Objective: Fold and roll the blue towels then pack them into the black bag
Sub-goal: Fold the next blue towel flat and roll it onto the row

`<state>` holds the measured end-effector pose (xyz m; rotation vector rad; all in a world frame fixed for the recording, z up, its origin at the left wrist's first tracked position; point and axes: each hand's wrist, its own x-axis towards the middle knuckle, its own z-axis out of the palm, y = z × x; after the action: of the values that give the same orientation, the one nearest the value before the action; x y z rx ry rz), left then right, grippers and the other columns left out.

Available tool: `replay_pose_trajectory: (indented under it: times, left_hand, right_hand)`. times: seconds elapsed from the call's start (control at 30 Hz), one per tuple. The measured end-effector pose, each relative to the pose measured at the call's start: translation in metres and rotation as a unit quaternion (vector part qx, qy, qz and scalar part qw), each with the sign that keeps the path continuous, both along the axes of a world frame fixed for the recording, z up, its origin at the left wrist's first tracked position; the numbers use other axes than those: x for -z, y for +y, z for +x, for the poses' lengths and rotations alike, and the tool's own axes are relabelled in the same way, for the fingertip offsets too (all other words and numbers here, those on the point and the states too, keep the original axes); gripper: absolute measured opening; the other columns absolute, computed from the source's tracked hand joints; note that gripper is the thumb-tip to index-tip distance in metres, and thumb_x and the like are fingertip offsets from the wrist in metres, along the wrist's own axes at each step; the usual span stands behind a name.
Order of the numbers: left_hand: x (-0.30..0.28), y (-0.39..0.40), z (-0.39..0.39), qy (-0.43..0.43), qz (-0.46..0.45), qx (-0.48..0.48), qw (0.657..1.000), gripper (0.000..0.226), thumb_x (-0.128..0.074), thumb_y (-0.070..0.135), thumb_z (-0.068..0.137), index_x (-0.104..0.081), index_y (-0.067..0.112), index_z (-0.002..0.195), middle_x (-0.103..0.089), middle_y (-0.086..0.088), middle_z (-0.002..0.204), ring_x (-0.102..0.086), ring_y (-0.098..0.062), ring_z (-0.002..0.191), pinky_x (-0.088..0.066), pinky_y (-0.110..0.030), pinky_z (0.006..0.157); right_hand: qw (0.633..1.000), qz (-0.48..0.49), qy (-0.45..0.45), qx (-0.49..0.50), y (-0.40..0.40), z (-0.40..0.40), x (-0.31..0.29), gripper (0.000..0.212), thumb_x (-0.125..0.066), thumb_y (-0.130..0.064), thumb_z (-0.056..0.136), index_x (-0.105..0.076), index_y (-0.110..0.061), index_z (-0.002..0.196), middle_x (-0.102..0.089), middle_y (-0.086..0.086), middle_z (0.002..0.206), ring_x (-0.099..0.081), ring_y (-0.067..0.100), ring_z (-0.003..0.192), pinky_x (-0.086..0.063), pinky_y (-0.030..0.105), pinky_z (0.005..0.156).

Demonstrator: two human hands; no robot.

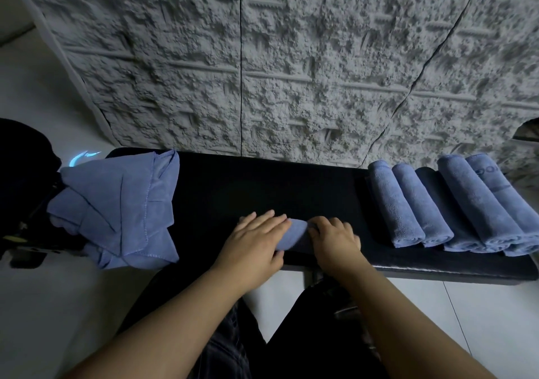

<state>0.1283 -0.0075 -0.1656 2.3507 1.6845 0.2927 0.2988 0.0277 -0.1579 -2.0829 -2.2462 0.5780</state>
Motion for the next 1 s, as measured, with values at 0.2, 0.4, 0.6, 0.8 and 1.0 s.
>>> replay_pose_trajectory:
  times: [0.2, 0.4, 0.6, 0.8, 1.0]
  left_hand:
    - [0.0, 0.008, -0.01, 0.035, -0.03, 0.046, 0.998, 0.07, -0.046, 0.029, 0.093, -0.005, 0.025, 0.15, -0.001, 0.012, 0.157, 0.004, -0.002, 0.142, 0.009, -0.021, 0.112]
    - [0.014, 0.007, -0.014, 0.031, -0.031, 0.018, 0.999, 0.066, -0.037, 0.036, 0.091, -0.012, 0.02, 0.149, -0.009, 0.008, 0.157, -0.005, -0.007, 0.143, 0.011, -0.023, 0.111]
    - [0.018, 0.008, -0.005, 0.065, -0.028, 0.004, 0.997, 0.067, -0.037, 0.041, 0.075, -0.049, 0.012, 0.135, -0.047, -0.001, 0.141, -0.042, -0.017, 0.131, -0.023, -0.037, 0.107]
    - [0.016, 0.007, -0.002, 0.086, -0.05, -0.016, 0.995, 0.076, -0.039, 0.049, 0.071, -0.043, 0.015, 0.139, -0.043, 0.0, 0.144, -0.035, -0.02, 0.134, -0.024, -0.043, 0.109]
    - [-0.003, 0.01, -0.012, 0.001, -0.168, -0.038, 0.985, 0.076, -0.046, 0.027, 0.091, 0.004, 0.039, 0.147, 0.009, 0.015, 0.156, 0.011, -0.016, 0.143, -0.008, -0.035, 0.115]
  right_hand:
    - [0.987, 0.023, -0.005, -0.162, -0.003, -0.025, 0.003, 0.07, -0.02, -0.04, 0.085, -0.019, -0.015, 0.15, -0.02, -0.001, 0.157, -0.005, 0.015, 0.146, 0.008, 0.029, 0.114]
    - [0.979, 0.108, -0.032, -0.167, -0.015, -0.016, 0.03, 0.069, -0.042, -0.051, 0.082, -0.049, -0.006, 0.134, -0.054, 0.008, 0.135, -0.046, 0.027, 0.13, -0.023, 0.039, 0.108]
    - [0.971, 0.136, -0.053, -0.19, -0.008, -0.018, 0.033, 0.071, -0.043, -0.055, 0.083, -0.052, -0.004, 0.132, -0.056, 0.009, 0.132, -0.047, 0.029, 0.129, -0.026, 0.041, 0.106]
    - [0.968, 0.115, -0.107, -0.197, -0.005, -0.023, 0.03, 0.071, -0.036, -0.057, 0.081, -0.059, -0.006, 0.125, -0.062, 0.009, 0.125, -0.054, 0.031, 0.122, -0.038, 0.046, 0.105]
    - [0.974, 0.054, -0.051, -0.213, -0.003, -0.019, 0.016, 0.083, -0.017, -0.054, 0.079, -0.028, -0.009, 0.147, -0.033, 0.004, 0.152, -0.017, 0.02, 0.144, -0.009, 0.037, 0.115]
